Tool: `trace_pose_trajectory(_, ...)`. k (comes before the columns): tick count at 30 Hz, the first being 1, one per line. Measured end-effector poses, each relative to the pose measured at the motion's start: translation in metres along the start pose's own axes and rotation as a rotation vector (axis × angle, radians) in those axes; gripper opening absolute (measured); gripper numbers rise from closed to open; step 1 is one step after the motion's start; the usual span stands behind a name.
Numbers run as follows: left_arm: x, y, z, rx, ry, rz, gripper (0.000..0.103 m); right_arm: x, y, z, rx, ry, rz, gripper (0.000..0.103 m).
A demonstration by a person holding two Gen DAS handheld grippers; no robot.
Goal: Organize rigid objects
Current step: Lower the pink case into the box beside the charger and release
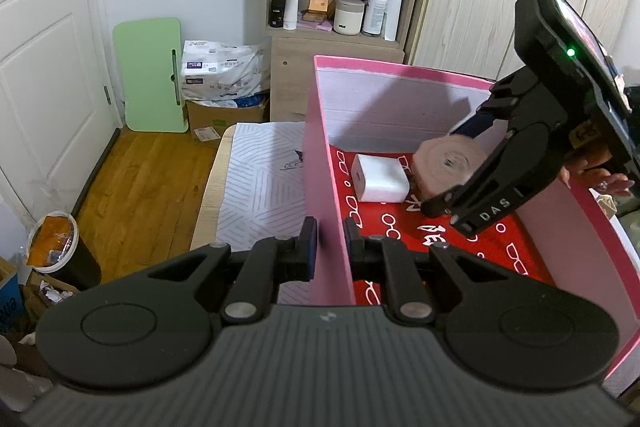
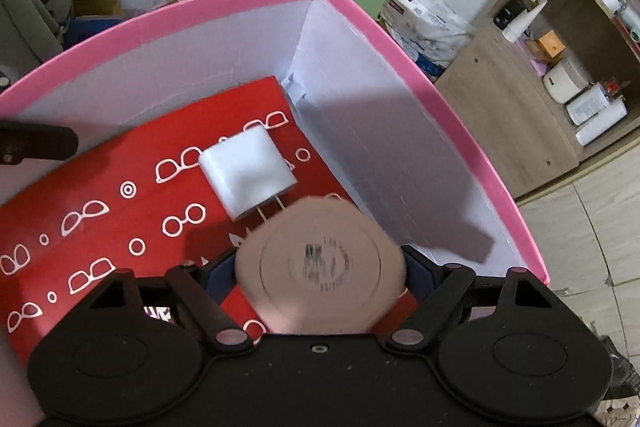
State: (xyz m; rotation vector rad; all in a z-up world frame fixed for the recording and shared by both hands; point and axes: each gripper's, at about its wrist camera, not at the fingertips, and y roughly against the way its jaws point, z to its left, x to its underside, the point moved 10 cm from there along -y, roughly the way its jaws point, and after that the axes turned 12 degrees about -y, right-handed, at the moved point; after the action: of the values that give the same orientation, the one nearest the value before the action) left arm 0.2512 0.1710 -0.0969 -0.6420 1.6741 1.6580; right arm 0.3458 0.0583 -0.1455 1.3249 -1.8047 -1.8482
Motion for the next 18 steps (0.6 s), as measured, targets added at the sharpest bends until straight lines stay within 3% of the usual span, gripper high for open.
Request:
trace_pose_trajectory(2, -0.001, 0.0, -0.001, -0.002, 0.001, 0.001, 0.013, 0.0, 0.0, 0.0, -0.015, 0.002, 0.005, 0.087)
trace_pose_trajectory(5, -0.001, 0.0, -0.001, -0.008, -0.003, 0.004, 0.013, -0.004, 0.012, -0.001, 0.002, 0.018, -0.066, 0.087)
trace_pose_trajectory(9, -0.001, 0.0, -0.003, -0.017, -0.01, 0.007, 0.013, -0.003, 0.054, -0.007, 0.004, -0.024, -0.222, 0.087)
trace_pose_trajectory(14, -0.002, 0.0, -0.003, -0.02, -0.014, 0.008, 0.013, 0.022, 0.126, -0.021, -0.007, -0.132, -0.44, 0.087)
trace_pose_trajectory(18, -0.001, 0.001, -0.003, -0.026, -0.022, 0.01, 0.013, 0.058, 0.15, -0.038, -0.013, -0.262, -0.447, 0.087)
